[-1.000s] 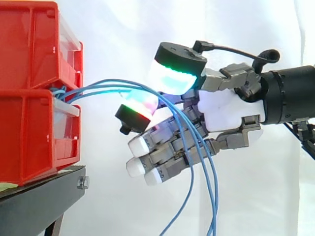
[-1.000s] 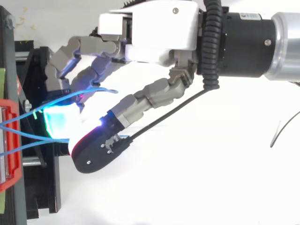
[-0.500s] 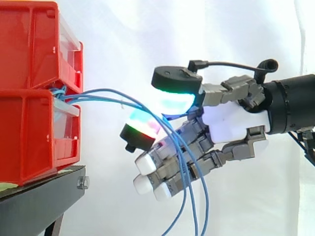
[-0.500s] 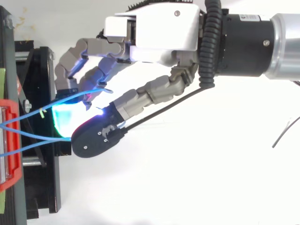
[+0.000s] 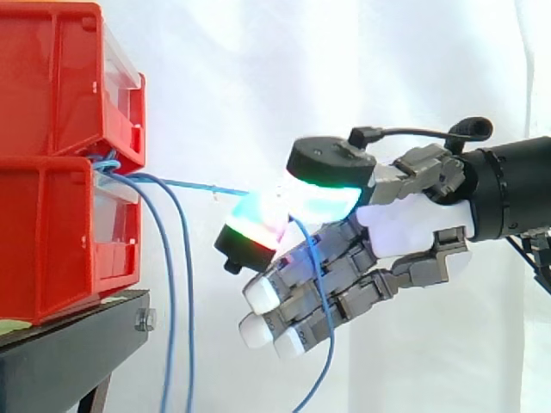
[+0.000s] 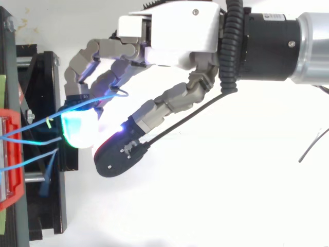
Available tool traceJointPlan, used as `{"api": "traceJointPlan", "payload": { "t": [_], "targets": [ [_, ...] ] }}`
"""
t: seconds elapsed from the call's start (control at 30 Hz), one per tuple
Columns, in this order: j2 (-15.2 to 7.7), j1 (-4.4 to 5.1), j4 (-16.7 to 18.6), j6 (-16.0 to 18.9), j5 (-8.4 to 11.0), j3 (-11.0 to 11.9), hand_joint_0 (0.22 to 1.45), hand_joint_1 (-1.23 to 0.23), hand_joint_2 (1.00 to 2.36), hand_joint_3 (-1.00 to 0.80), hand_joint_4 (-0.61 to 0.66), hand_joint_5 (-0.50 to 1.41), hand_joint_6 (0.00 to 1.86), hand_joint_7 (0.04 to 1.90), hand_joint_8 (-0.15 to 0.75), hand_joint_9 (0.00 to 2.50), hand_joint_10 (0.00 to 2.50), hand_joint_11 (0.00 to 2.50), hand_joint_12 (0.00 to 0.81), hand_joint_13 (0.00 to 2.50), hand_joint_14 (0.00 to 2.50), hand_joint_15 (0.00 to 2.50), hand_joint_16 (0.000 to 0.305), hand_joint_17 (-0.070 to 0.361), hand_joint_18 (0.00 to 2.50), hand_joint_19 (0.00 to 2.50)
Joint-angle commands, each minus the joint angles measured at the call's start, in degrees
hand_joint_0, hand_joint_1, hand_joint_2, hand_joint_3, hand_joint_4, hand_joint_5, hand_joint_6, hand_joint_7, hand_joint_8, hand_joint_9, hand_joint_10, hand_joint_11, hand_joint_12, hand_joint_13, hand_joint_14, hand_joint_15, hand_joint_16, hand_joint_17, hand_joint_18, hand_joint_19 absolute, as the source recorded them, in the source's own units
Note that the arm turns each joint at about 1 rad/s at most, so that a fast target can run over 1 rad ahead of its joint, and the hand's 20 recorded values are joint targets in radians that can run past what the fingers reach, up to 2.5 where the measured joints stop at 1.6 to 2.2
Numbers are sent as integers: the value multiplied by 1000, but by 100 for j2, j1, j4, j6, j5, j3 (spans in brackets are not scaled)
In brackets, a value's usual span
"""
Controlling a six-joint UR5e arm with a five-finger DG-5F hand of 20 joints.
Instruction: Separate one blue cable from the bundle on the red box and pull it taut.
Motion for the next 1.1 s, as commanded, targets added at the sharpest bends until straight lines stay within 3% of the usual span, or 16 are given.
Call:
{"api": "traceJointPlan", "payload": {
  "t": [0.0,0.23,0.33,0.43,0.7,0.77,1.07],
  "targets": [
    [6,-28,-32,-1,-73,-9,452,-796,1000,-500,52,-73,898,823,259,899,11,341,371,575,14,354,46,103,568,282],
    [-2,-54,-76,-27,-117,-9,431,-448,1000,-500,69,-71,862,823,277,910,10,304,394,562,14,367,50,112,559,325],
    [-2,-46,-59,-45,-117,-70,460,-433,1000,-500,75,-76,853,841,267,899,10,313,381,548,14,363,47,106,536,343],
    [-2,-10,-6,-19,-99,-290,476,-420,1000,-500,74,-82,844,850,264,890,11,317,373,542,15,368,46,103,524,349],
    [-29,33,495,69,15,-589,483,-399,1000,-500,103,-91,787,870,264,855,11,320,371,531,16,371,46,103,518,353],
    [-73,51,601,104,103,-598,483,-395,1000,-500,112,-90,770,881,264,845,10,306,373,529,15,370,46,103,514,351],
    [-126,69,609,148,147,-589,485,-411,1000,-500,132,-84,686,972,266,824,12,316,374,521,15,377,46,103,509,365]
  ]
}}
